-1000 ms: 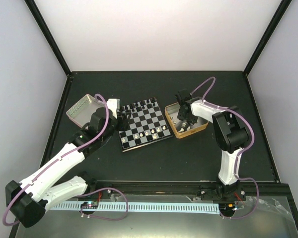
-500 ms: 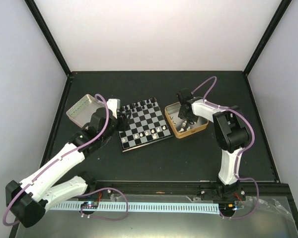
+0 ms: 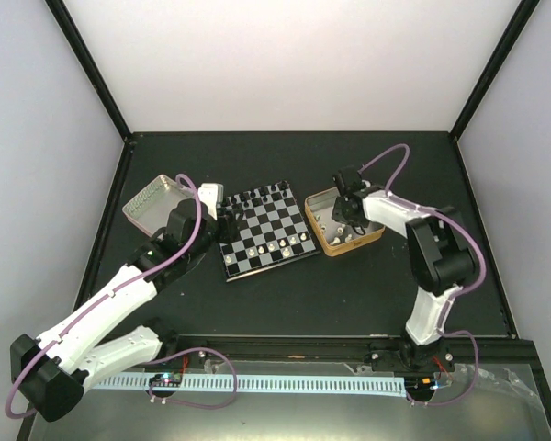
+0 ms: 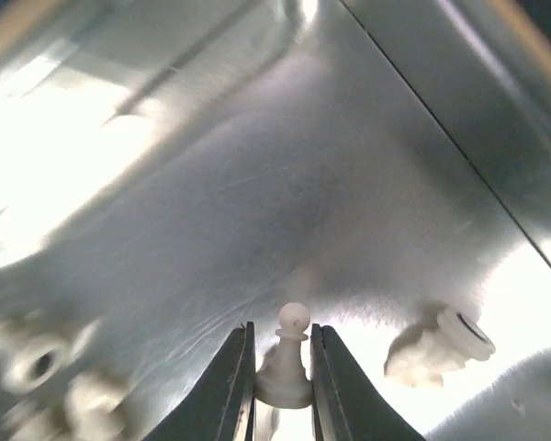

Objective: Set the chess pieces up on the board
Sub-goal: Pick up the chess piece from the storage box, then place the chess piece on the chessboard.

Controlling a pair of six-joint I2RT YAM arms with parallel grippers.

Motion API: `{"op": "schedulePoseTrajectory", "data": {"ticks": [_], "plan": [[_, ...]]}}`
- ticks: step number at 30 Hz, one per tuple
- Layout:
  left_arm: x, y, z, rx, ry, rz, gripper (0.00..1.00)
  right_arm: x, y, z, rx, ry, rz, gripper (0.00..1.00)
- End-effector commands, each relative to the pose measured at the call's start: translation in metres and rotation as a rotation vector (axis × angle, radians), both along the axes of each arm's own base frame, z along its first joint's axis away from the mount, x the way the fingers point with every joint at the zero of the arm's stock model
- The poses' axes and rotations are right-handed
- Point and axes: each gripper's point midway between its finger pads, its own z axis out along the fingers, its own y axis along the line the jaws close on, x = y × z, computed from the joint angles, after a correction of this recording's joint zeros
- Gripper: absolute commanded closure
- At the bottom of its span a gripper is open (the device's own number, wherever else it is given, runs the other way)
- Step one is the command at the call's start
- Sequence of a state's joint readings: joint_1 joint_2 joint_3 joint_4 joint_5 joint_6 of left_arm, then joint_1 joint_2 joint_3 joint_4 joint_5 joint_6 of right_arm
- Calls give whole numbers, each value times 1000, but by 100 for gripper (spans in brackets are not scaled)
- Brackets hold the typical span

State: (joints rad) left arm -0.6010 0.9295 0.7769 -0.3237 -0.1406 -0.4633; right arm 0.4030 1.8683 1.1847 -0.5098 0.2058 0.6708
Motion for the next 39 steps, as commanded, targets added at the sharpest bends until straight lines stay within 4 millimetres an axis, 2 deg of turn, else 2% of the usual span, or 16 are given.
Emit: {"op": "schedulePoseTrajectory", "data": {"ticks": [1, 4, 6, 7, 12, 17, 23, 29, 33, 39], "plan": [[3, -10, 17, -43, -28, -48, 45, 17, 22, 77, 129, -236, 139, 91], [1, -22, 27, -90, -22, -103, 44, 13, 47, 124, 247, -370, 293, 90], [-1, -29, 37, -131, -24, -144, 43, 3, 64, 154, 335, -455, 407, 90], [-2, -34, 43, -156, -27, -166, 43, -3, 73, 179, 382, -525, 472, 90], [-6, -45, 74, -260, -63, -240, 39, -52, 110, 255, 596, -730, 796, 90], [-15, -55, 107, -326, -133, -325, 36, -108, 129, 304, 782, -840, 1063, 88], [-45, -82, 149, -490, -180, -565, 32, -161, 145, 327, 955, -837, 1318, 87], [-69, -99, 169, -627, -129, -747, 32, -193, 160, 328, 955, -804, 1513, 87], [-73, -103, 172, -658, -103, -790, 32, -198, 166, 324, 910, -786, 1576, 87], [-71, -108, 163, -680, -24, -801, 34, -191, 168, 328, 810, -828, 1583, 87]]}}
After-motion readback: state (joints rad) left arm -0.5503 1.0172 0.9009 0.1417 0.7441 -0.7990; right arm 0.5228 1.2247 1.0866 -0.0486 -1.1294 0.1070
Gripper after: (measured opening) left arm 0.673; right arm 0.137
